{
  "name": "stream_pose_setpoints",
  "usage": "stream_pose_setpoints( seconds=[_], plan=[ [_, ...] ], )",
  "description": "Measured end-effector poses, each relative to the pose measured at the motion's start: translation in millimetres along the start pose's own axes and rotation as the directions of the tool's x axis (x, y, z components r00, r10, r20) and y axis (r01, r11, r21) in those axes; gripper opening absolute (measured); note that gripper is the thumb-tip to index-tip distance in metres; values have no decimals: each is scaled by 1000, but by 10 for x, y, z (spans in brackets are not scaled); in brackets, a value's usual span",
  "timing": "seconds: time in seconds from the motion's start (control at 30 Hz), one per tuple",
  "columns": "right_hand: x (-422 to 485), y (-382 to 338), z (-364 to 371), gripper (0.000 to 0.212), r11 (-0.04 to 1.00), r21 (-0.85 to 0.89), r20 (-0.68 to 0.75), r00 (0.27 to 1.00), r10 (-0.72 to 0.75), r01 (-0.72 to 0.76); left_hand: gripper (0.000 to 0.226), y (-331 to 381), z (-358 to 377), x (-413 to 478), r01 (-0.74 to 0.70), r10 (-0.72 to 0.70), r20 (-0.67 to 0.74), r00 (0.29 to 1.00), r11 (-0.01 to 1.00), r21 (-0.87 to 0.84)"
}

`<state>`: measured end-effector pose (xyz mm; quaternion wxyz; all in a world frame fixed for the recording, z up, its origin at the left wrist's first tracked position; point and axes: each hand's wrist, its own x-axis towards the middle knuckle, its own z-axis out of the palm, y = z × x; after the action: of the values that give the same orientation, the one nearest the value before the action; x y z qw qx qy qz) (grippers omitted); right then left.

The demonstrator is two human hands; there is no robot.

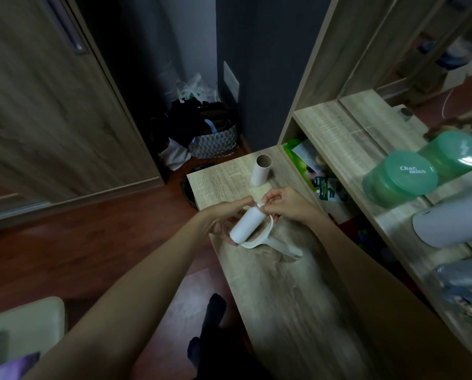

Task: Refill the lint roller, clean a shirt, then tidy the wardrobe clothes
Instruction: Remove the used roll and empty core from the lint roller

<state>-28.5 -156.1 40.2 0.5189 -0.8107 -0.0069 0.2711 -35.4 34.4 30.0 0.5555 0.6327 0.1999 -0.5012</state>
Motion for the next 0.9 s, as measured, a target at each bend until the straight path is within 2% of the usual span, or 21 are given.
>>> stream_pose_setpoints(
  seconds=[0.1, 0.23, 0.37, 0.53, 0.67, 0.9],
  plan=[
    [-5, 4, -19, 19, 1000, 30, -8, 1000, 1, -1, 49, 34, 6, -20, -7, 7, -1, 1000, 1000, 2],
    [-61, -13, -72, 26, 998, 56, 1, 1000, -6, 6, 56, 44, -14, -20, 15, -15, -4, 1000, 1000, -18],
    [-122, 41, -43, 29, 993, 117, -51, 999, 12, -6, 57, 60, -9, -22, 29, -30, -4, 1000, 998, -46],
    [-160, 92, 23, 30, 992, 127, -89, 996, 6, 5, 47, 70, 0, -25, 50, -51, -9, 999, 997, -55],
    [-166, 81, 49, 27, 992, 124, -114, 993, -9, 23, 55, 53, -25, 2, 51, -51, 3, 999, 997, -66],
    [-130, 35, 4, 24, 992, 123, -81, 997, 10, 0, 52, 19, -21, 18, 37, -37, 10, 999, 994, -100]
  ],
)
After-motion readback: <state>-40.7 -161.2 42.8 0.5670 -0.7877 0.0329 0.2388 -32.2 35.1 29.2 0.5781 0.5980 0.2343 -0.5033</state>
